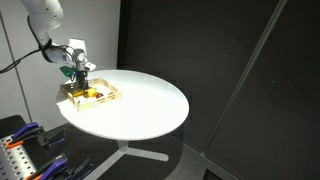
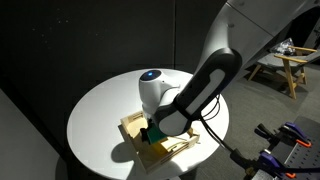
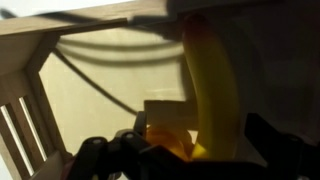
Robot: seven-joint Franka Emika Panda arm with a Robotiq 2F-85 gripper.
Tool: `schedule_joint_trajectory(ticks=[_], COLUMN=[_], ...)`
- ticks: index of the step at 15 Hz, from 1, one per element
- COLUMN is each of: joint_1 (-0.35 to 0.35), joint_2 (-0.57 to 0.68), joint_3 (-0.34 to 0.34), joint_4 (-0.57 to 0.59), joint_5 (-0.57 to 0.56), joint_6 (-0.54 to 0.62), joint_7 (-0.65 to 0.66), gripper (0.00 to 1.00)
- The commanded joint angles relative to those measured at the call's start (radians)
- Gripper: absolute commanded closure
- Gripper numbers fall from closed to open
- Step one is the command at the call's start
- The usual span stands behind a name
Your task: Remove the banana from the box
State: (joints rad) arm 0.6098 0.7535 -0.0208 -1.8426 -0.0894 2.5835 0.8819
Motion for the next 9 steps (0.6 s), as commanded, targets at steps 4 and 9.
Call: schedule_joint_trajectory(ticks=[4, 9], joint_1=[0.006, 0.002], joint_2=[0.013, -0.013], joint_3=[-0.010, -0.008], joint_4=[0.033, 0.035], joint_5=[-0.017, -0.025], joint_6=[-0.018, -0.039], joint_7=[0.010, -0.016], gripper=[0.42, 0.82])
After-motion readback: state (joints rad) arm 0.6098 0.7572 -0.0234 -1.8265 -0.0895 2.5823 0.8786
